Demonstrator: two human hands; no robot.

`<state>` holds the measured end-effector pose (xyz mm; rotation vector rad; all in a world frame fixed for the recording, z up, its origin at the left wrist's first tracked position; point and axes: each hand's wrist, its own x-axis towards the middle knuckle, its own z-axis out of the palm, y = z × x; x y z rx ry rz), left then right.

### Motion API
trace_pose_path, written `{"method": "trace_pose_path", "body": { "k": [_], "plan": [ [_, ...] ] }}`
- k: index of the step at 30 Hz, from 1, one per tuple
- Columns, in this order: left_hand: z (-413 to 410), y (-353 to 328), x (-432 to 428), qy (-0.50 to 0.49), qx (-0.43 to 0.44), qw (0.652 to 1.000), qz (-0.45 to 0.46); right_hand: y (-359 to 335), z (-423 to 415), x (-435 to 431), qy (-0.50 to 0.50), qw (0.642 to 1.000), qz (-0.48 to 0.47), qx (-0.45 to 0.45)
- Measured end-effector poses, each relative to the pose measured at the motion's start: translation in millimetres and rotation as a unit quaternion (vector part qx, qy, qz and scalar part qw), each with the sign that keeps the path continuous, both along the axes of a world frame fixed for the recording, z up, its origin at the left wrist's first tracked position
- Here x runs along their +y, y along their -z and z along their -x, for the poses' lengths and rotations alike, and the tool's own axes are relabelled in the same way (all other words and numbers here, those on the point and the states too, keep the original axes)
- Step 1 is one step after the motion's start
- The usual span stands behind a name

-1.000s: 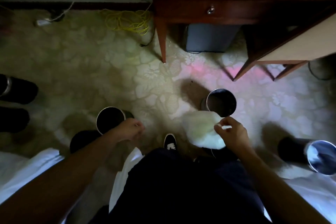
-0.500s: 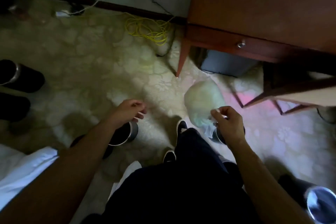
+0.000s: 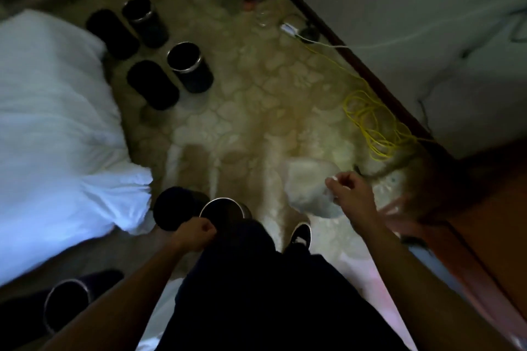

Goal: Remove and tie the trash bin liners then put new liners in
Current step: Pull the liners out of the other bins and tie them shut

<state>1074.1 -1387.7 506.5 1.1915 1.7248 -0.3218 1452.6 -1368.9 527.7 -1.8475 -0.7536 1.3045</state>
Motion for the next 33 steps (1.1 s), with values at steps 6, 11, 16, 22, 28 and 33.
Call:
{"method": "trace_pose_path", "body": {
  "k": [6, 11, 16, 22, 28, 33],
  "plan": [
    [-8, -5, 25, -0.191, -0.010, 0.982, -0.007, -16, -9, 141, -0.101, 0.993, -0.061, -0.023],
    [-28, 9, 89, -0.196, -0.030, 0.979, 0.046, -6, -29, 232, -0.111, 0.990, -0.065, -0.056],
    [-50, 33, 199, -0.183, -0.060, 0.978, 0.081, 8, -65, 308, -0.129, 0.979, -0.035, -0.153],
    [-88, 29, 389, -0.118, -0.097, 0.988, 0.033, 7, -117, 369, -0.118, 0.964, 0.032, -0.236],
    [-117, -27, 578, -0.117, -0.142, 0.981, -0.063, 12, -141, 444, -0.079, 0.962, 0.068, -0.251],
    [-103, -38, 691, -0.148, -0.140, 0.974, -0.102, 24, -131, 556, -0.043, 0.973, 0.083, -0.209]
  ]
}}
